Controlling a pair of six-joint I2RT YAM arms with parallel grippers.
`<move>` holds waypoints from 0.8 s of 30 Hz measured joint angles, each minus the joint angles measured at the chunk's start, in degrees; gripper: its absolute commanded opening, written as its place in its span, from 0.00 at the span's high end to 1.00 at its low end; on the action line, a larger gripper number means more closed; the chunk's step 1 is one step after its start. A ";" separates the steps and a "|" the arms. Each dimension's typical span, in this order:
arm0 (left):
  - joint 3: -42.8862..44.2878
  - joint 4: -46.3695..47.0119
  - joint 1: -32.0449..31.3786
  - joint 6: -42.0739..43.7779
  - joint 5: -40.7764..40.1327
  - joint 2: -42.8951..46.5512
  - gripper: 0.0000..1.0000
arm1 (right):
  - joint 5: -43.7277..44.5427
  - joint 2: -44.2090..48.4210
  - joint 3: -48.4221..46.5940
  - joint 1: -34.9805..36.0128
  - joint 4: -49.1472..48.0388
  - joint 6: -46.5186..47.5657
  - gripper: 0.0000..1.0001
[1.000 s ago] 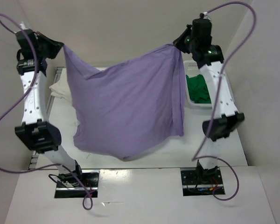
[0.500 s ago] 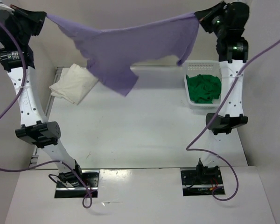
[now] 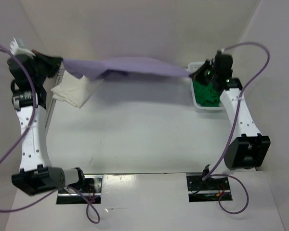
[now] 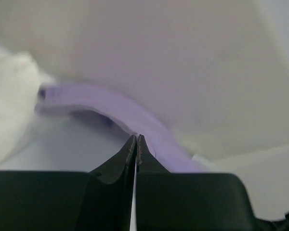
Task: Fold and stack the t-shirts
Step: Flatten out the tshirt
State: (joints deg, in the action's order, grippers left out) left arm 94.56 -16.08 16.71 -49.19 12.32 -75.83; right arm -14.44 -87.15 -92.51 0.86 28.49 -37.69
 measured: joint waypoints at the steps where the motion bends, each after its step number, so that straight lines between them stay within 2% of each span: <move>1: -5.81 -0.98 -0.48 0.76 -0.09 3.28 1.00 | 0.02 1.66 6.19 0.00 -0.11 0.20 1.00; 5: -26.43 -4.98 -1.42 2.34 -0.02 13.29 1.00 | 0.20 8.83 29.35 0.00 1.81 0.74 1.00; 10: -41.33 -13.31 -1.42 2.78 1.57 14.80 1.00 | -0.15 18.86 43.71 0.00 6.40 0.35 1.00; 17: -52.33 -20.44 1.14 4.04 8.35 14.86 1.00 | -2.99 24.41 46.56 0.17 13.57 -1.27 1.00; 24: -50.49 -27.78 1.27 7.43 7.85 14.53 1.00 | -3.13 32.59 47.19 1.03 22.12 -3.67 1.00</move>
State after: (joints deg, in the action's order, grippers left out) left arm 44.07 -43.86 17.98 -41.76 20.16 -61.30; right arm -17.56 -54.57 -45.32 1.89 50.61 -41.36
